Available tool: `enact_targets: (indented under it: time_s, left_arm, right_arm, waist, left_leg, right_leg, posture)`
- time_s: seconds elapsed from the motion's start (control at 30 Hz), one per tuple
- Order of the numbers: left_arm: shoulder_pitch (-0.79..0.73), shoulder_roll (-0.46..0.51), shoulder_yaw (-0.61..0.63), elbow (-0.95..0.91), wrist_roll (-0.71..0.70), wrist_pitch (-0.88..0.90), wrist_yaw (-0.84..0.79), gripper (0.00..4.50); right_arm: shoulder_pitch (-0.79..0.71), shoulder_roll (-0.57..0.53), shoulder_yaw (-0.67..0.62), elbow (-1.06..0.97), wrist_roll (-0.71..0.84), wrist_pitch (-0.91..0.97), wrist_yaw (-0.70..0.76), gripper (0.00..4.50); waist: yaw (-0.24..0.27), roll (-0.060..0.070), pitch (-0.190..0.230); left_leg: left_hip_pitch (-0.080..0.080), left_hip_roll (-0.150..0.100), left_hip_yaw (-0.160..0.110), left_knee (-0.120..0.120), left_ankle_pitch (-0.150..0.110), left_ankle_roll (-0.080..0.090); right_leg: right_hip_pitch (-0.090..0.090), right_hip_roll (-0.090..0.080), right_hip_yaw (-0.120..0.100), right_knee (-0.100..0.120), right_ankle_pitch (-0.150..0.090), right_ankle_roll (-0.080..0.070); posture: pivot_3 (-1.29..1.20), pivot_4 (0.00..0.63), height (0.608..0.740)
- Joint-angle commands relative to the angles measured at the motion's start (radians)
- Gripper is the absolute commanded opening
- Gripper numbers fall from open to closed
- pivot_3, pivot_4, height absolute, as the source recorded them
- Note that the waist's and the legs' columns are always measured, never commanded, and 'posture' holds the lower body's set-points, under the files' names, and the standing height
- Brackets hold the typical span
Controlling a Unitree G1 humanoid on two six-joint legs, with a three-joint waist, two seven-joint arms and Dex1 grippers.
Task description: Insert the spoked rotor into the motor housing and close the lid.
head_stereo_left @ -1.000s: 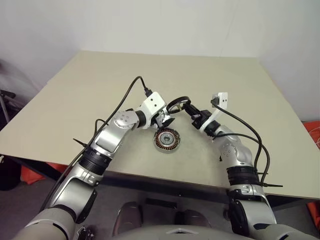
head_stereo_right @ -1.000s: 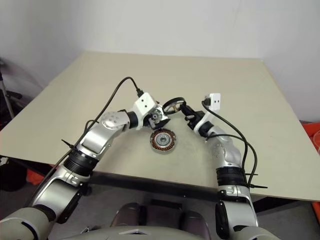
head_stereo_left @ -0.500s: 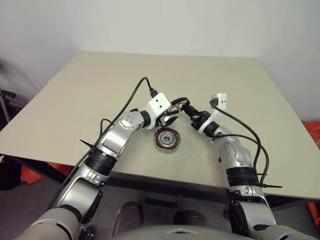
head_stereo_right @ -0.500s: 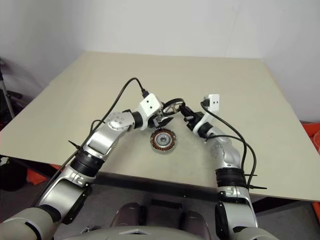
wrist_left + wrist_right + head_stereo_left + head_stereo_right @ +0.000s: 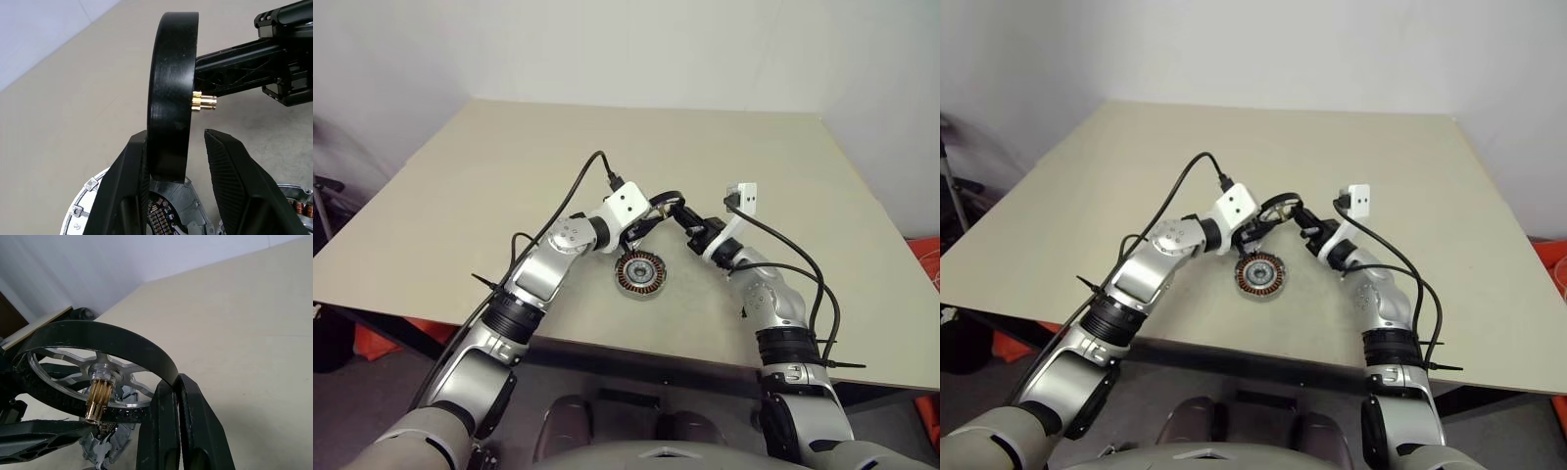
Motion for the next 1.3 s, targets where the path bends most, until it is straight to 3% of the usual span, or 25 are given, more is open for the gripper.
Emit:
enact_targets:
  time_s: [0.03,0.13,0.87,1.0,1.3]
  left_arm:
    - [-0.013,-0.002,0.025,-0.024,0.005,-0.021,0.004,1.8]
    - [-0.018,-0.004,0.025,-0.017,0.02,-0.033,0.023,1.24]
    - [-0.012,-0.008,0.029,-0.014,0.013,-0.033,0.015,1.24]
    - [-0.013,-0.007,0.033,-0.018,0.017,-0.023,0.022,0.41]
    - [-0.013,-0.003,0.037,-0.013,0.033,-0.02,0.04,0.41]
  right_arm:
    - [-0.009,0.0,0.0,-0.058,0.009,-0.012,0.001,0.0]
    - [-0.009,0.0,0.001,-0.056,0.007,-0.012,-0.002,0.0]
    - [-0.017,-0.002,0.004,-0.043,-0.003,-0.009,-0.014,0.0]
    - [-0.018,-0.002,0.005,-0.042,-0.005,-0.008,-0.015,0.0]
    - [-0.018,-0.002,0.007,-0.04,-0.008,-0.011,-0.022,0.0]
  waist:
    - [0.0,0.0,0.0]
    - [0.0,0.0,0.0]
    - [0.0,0.0,0.0]
    - [0.0,0.0,0.0]
    - [0.0,0.0,0.0]
  left_leg:
    - [0.0,0.0,0.0,0.0,0.0,0.0]
    - [0.0,0.0,0.0,0.0,0.0,0.0]
    - [0.0,0.0,0.0,0.0,0.0,0.0]
    - [0.0,0.0,0.0,0.0,0.0,0.0]
    - [0.0,0.0,0.0,0.0,0.0,0.0]
  right_leg:
    - [0.0,0.0,0.0,0.0,0.0,0.0]
    - [0.0,0.0,0.0,0.0,0.0,0.0]
    - [0.0,0.0,0.0,0.0,0.0,0.0]
    - [0.0,0.0,0.0,0.0,0.0,0.0]
    - [0.0,0.0,0.0,0.0,0.0,0.0]
  posture:
    - [0.0,0.0,0.74]
    - [0.0,0.0,0.74]
    - [0.0,0.0,0.74]
    - [0.0,0.0,0.74]
    - [0.0,0.0,0.74]
